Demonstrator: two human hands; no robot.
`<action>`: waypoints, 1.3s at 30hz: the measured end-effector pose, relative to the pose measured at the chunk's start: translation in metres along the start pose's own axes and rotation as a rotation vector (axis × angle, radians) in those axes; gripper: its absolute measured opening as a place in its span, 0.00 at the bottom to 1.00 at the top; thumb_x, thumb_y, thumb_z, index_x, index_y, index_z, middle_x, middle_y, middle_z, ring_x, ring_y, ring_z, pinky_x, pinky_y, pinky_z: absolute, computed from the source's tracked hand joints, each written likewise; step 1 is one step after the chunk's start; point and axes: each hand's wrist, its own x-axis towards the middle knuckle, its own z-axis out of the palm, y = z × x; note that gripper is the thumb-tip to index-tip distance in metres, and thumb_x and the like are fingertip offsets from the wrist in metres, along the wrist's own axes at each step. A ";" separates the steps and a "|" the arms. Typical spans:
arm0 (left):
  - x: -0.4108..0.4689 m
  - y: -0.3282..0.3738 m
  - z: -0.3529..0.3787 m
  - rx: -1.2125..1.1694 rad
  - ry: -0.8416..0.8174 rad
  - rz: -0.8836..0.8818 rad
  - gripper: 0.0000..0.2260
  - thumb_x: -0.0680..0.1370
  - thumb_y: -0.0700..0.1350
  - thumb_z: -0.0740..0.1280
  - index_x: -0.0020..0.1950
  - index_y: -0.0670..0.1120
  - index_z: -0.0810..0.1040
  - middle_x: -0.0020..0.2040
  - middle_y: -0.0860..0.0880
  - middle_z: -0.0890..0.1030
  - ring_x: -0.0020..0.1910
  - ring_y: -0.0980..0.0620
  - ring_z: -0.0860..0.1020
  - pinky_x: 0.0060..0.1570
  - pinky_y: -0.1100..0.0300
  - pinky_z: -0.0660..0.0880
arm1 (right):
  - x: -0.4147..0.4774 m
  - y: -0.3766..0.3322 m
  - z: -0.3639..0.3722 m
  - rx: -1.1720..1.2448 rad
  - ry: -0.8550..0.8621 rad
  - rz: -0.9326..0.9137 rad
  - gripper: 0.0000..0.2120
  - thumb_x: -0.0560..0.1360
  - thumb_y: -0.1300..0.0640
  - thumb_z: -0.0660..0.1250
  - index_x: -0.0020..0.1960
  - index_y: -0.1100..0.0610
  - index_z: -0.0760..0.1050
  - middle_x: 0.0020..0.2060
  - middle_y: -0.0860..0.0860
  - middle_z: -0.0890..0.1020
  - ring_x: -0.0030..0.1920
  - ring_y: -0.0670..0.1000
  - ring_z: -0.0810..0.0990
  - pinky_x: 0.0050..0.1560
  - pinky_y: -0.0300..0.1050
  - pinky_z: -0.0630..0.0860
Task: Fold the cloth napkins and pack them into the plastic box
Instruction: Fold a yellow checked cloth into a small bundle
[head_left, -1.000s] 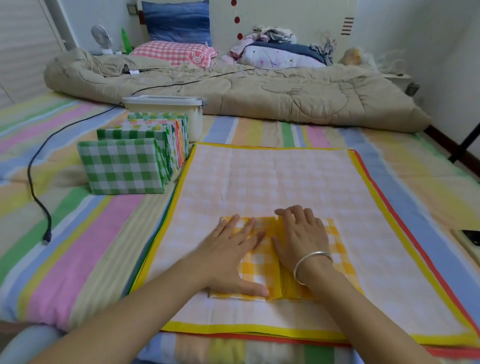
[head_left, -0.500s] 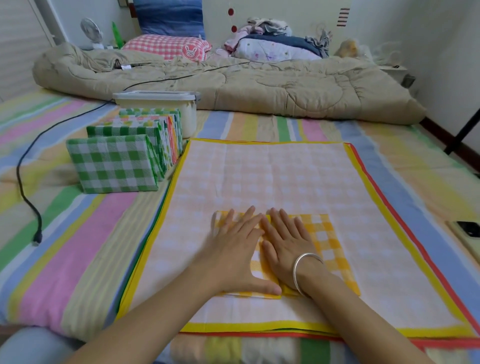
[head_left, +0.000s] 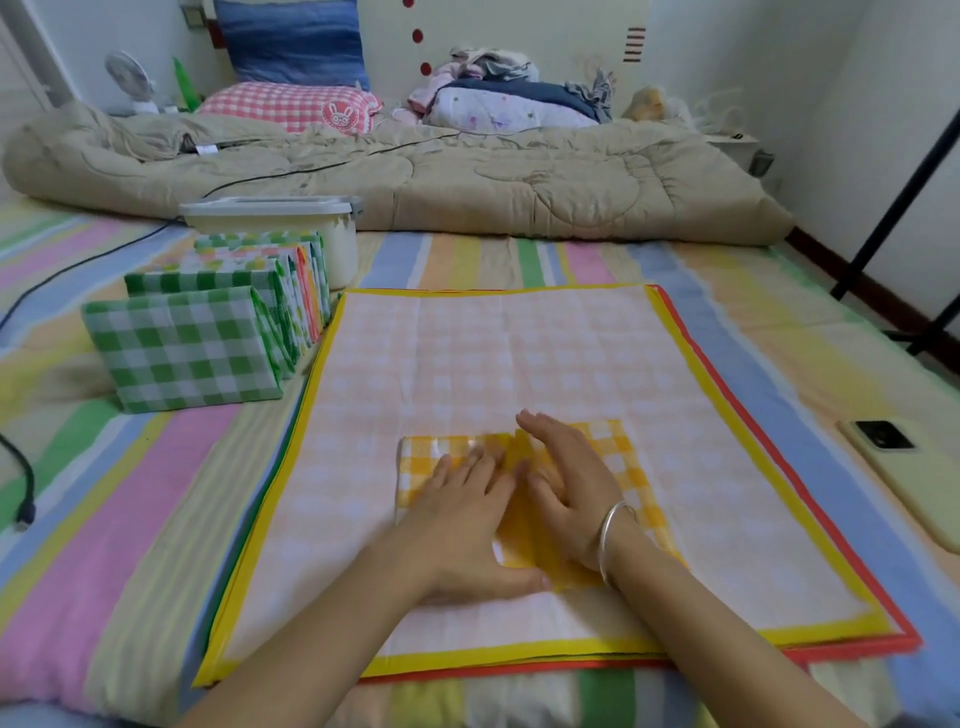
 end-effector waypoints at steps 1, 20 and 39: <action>0.000 -0.001 0.000 0.010 -0.001 0.004 0.49 0.72 0.74 0.60 0.82 0.52 0.39 0.82 0.49 0.38 0.79 0.50 0.35 0.78 0.46 0.39 | 0.000 0.001 -0.006 -0.024 0.097 -0.009 0.27 0.70 0.49 0.55 0.67 0.53 0.74 0.66 0.46 0.74 0.67 0.47 0.70 0.68 0.39 0.64; 0.008 -0.008 0.004 0.058 -0.017 -0.002 0.51 0.65 0.82 0.55 0.80 0.62 0.40 0.80 0.59 0.36 0.79 0.52 0.36 0.76 0.47 0.37 | -0.069 -0.040 -0.033 0.595 0.259 0.551 0.28 0.70 0.65 0.75 0.65 0.51 0.69 0.51 0.49 0.82 0.46 0.43 0.83 0.43 0.34 0.78; -0.001 -0.029 -0.016 -1.629 0.489 -0.474 0.14 0.83 0.38 0.58 0.61 0.45 0.81 0.53 0.39 0.85 0.51 0.40 0.84 0.56 0.42 0.79 | -0.064 -0.056 0.031 -0.371 -0.054 -0.083 0.30 0.69 0.61 0.59 0.71 0.50 0.68 0.64 0.55 0.79 0.61 0.53 0.80 0.45 0.36 0.79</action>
